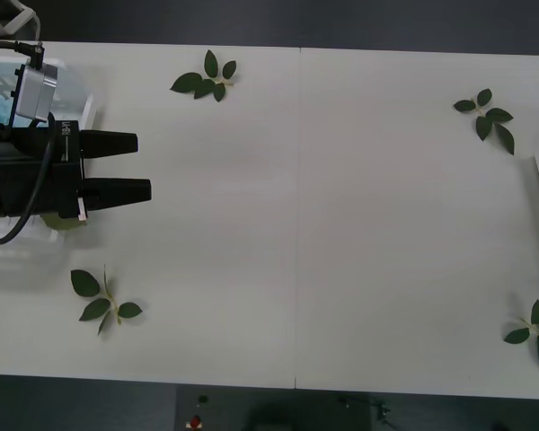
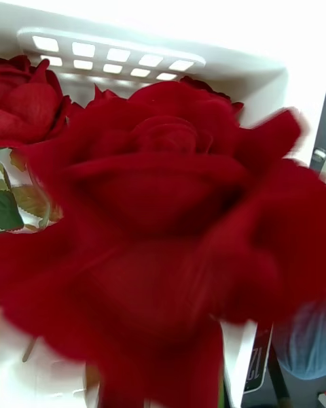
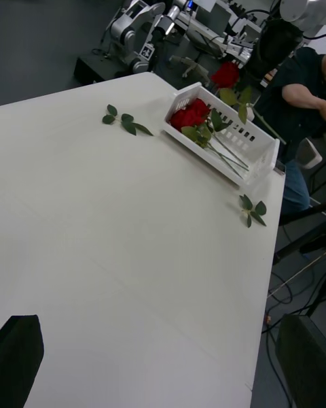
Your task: Put the red flowers into the right box and the blue flowers into the left box
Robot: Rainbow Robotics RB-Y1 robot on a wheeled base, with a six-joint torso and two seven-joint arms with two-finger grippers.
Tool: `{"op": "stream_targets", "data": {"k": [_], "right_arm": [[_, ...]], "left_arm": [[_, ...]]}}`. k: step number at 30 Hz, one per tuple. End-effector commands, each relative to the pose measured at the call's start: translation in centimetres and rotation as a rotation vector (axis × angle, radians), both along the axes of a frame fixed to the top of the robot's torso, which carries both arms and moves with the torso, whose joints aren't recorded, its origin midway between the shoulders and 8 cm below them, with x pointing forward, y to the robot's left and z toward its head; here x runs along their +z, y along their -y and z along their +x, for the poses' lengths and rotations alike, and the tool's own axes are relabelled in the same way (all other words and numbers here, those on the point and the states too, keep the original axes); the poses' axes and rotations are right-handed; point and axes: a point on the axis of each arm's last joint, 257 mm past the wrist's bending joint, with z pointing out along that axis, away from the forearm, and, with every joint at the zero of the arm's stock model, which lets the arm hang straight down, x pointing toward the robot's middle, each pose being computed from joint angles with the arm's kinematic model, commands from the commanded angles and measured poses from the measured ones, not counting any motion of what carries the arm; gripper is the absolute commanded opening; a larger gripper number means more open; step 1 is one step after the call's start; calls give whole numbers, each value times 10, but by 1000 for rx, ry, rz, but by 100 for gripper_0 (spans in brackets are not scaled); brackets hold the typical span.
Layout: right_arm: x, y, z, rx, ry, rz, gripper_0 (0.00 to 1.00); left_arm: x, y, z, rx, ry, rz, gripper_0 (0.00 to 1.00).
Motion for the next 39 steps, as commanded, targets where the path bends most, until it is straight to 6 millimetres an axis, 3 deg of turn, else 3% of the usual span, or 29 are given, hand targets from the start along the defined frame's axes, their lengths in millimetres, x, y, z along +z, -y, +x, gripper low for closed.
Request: {"op": "stream_targets", "data": {"k": [1,10,12,14,18,19,20,21,22,24,26,32,39], "right_arm": [[16,-9,14,1,58,35,100],[8,-25,17,16,44,83,100],[7,-43,21,46,42,126,100],[3,-81,22,102,42,244,100],[-7,-185,17,316,95,501,100],[-9,-201,16,355,106,528,100],[-13,-243,11,453,147,596,100],[-14,-260,9,501,164,613,100],[-15,-295,5,623,205,627,100],[-15,-344,0,785,262,627,100],[-6,-388,-7,837,315,717,100],[22,-486,-37,970,467,949,100],[39,-562,-82,1074,495,1134,100]], "left_arm": [[1,2,-3,-17,9,22,100],[-2,3,-5,-31,15,37,100],[-3,3,-6,-35,16,41,100],[-3,3,-8,-40,14,43,100],[-3,3,-8,-40,14,43,100],[-3,3,-8,-40,14,43,100],[-3,3,-8,-40,14,43,100],[-3,3,-8,-40,14,43,100],[-3,3,-8,-40,14,43,100],[-3,3,-8,-40,14,43,100],[-3,3,-8,-40,14,43,100],[-3,3,-8,-40,14,43,100],[-3,3,-8,-40,14,43,100]]}}
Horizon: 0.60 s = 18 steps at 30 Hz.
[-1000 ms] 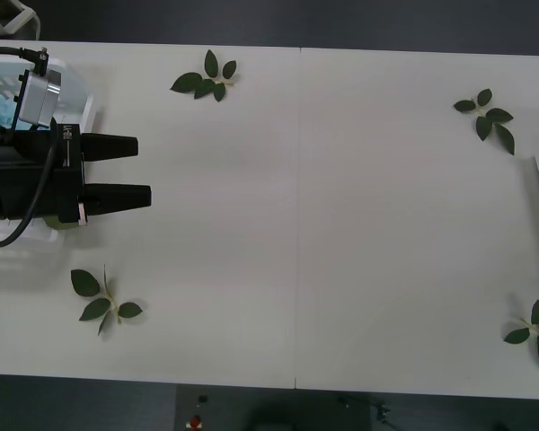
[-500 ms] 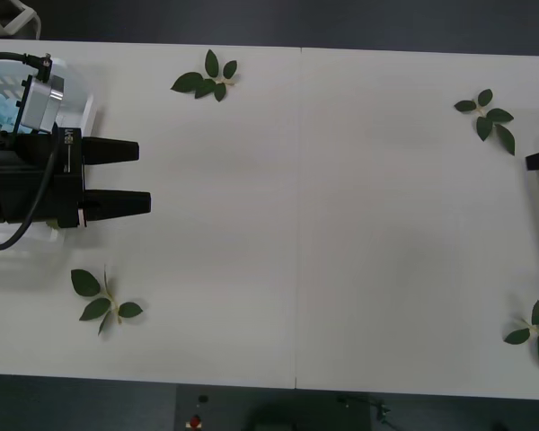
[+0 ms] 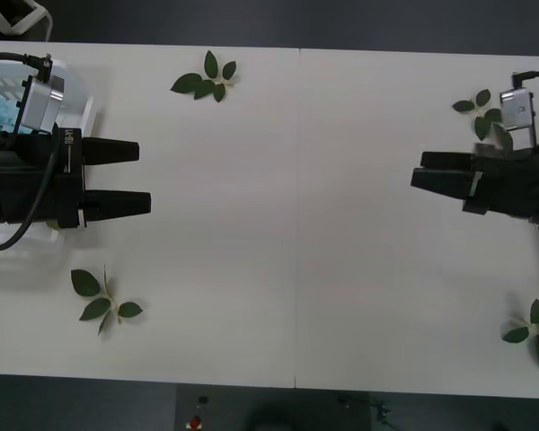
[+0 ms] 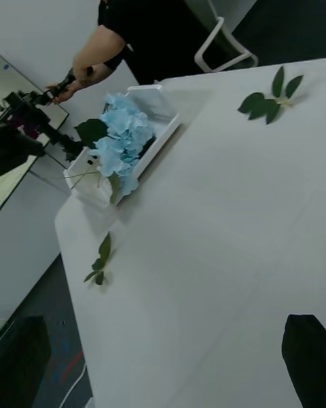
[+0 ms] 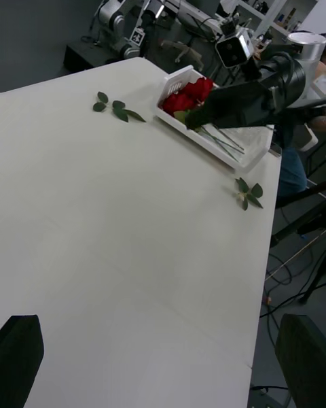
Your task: Put the red flowers into the right box and the blue flowers into the left box
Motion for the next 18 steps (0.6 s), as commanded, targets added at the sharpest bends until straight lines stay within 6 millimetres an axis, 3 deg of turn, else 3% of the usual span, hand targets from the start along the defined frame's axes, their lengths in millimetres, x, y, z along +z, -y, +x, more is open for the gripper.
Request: {"op": "stream_targets", "data": {"k": [1,9,18], "right_arm": [[19,-61,-39,153,51,46,100],[35,-101,-72,247,74,110,100],[46,-114,-78,268,87,148,100]], "left_arm": [[7,4,-2,-11,0,-5,100],[7,4,-2,-11,0,-5,100],[7,4,-2,-11,0,-5,100]]}}
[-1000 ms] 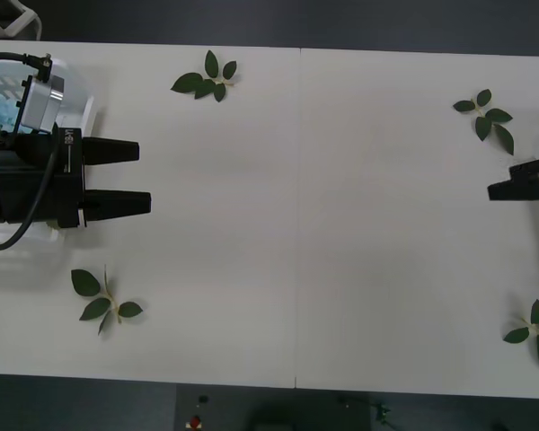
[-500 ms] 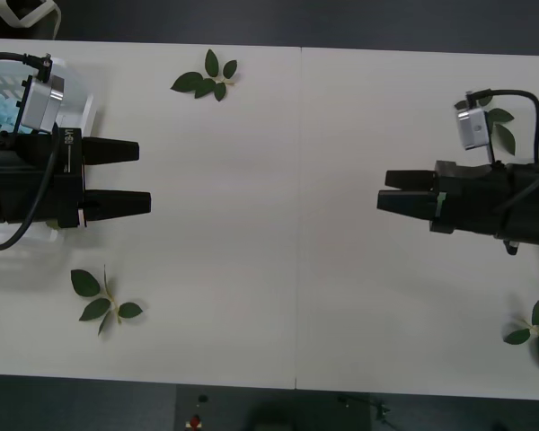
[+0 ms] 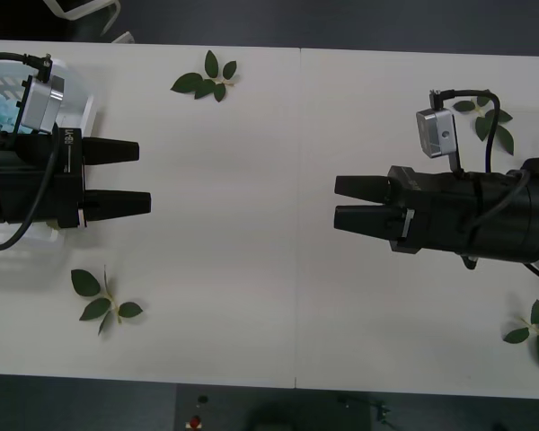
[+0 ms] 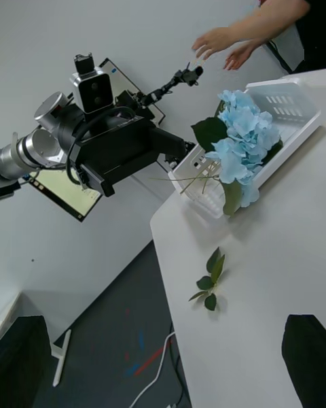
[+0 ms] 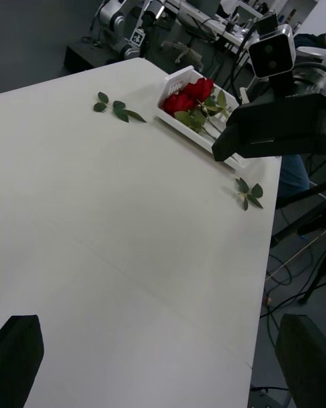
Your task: Put the red flowers into the right box and the blue flowers into the left box
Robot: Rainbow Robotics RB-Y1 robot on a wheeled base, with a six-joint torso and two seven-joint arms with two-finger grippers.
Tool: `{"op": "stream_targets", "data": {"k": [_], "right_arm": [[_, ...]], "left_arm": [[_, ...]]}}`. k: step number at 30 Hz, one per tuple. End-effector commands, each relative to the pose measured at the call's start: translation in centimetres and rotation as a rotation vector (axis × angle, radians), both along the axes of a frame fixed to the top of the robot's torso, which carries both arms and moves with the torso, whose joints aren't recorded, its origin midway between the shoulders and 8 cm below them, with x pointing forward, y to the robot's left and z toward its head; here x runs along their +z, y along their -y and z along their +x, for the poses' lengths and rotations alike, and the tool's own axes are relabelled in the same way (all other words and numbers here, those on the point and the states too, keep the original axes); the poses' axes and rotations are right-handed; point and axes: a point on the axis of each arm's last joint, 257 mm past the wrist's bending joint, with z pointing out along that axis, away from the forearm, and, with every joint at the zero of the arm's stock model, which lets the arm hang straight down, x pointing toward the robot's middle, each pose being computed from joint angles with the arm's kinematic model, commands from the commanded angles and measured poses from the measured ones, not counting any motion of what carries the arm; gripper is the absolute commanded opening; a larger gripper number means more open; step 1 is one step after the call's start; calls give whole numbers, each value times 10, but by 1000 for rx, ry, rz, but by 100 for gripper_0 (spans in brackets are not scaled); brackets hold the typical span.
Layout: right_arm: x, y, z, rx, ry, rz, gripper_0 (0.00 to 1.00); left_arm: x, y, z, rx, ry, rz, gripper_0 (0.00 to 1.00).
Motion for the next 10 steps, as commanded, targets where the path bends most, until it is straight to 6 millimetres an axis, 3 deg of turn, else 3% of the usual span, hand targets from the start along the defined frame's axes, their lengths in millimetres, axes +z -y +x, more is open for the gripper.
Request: {"op": "stream_targets", "data": {"k": [1,10], "right_arm": [[17,-11,-8,36,66,7,100],[17,-11,-8,35,61,11,100]], "left_arm": [[7,4,-2,-11,0,-5,100],[7,4,-2,-11,0,-5,100]]}}
